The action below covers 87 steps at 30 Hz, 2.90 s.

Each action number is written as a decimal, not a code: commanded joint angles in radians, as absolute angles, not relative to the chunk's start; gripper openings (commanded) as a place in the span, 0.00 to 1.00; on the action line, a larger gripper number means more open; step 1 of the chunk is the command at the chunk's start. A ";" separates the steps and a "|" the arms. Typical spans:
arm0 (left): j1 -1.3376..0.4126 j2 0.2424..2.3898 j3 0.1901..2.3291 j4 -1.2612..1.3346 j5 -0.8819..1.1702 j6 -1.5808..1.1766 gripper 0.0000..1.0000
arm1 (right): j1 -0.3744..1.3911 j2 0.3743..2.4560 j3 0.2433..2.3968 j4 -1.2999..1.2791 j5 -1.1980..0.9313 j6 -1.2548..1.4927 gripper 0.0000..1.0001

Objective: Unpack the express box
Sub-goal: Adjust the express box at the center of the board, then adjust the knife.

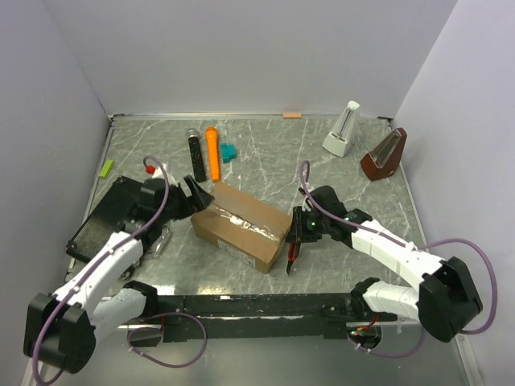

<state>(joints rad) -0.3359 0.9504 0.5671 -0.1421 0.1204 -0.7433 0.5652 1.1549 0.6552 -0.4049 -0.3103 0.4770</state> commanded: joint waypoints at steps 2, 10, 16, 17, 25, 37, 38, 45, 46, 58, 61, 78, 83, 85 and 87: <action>-0.269 1.074 0.692 -0.140 0.185 -0.692 0.91 | 0.572 1.063 0.709 -0.460 -0.252 0.437 0.00; -0.261 1.238 0.741 -0.133 0.327 -0.595 0.81 | 0.572 0.964 0.713 -0.436 -0.259 0.440 0.00; -0.261 1.256 0.735 -0.120 0.368 -0.577 0.75 | 0.578 0.890 0.762 -0.351 -0.284 0.417 0.00; -0.261 1.259 0.736 -0.127 0.362 -0.577 0.74 | 0.581 0.876 0.773 -0.338 -0.287 0.408 0.00; -0.261 0.982 0.706 -0.074 0.166 -0.669 0.90 | 0.594 0.784 0.810 -0.181 -0.417 0.397 0.00; -0.360 0.899 0.505 0.566 0.791 -0.885 0.96 | 0.592 0.910 0.767 0.402 -0.647 0.755 0.00; -0.386 0.896 0.509 0.565 0.782 -0.867 0.96 | 0.594 0.916 0.772 0.414 -0.644 0.762 0.00; -0.492 0.883 0.555 0.580 0.727 -0.831 0.96 | 0.633 0.945 0.842 0.333 -0.591 0.677 0.00; -0.500 0.896 0.560 0.589 0.727 -0.837 0.96 | 0.643 0.949 0.851 0.318 -0.575 0.649 0.00; -0.595 1.011 0.555 0.826 0.814 -0.876 0.98 | 0.730 0.983 0.900 0.290 -0.509 0.586 0.00; -0.598 1.023 0.560 0.851 0.841 -0.888 0.99 | 0.733 0.986 0.897 0.296 -0.509 0.589 0.00; -0.664 1.127 0.592 0.937 0.896 -0.902 0.62 | 0.778 0.991 0.871 0.342 -0.472 0.615 0.00; -0.666 1.140 0.594 0.974 0.917 -0.919 0.20 | 0.784 0.979 0.858 0.324 -0.480 0.600 0.00; -0.664 1.126 0.591 0.951 0.916 -0.904 0.07 | 0.784 0.965 0.851 0.305 -0.480 0.586 0.00; -0.664 1.109 0.586 0.928 0.914 -0.891 0.01 | 0.784 0.951 0.850 0.273 -0.476 0.571 0.00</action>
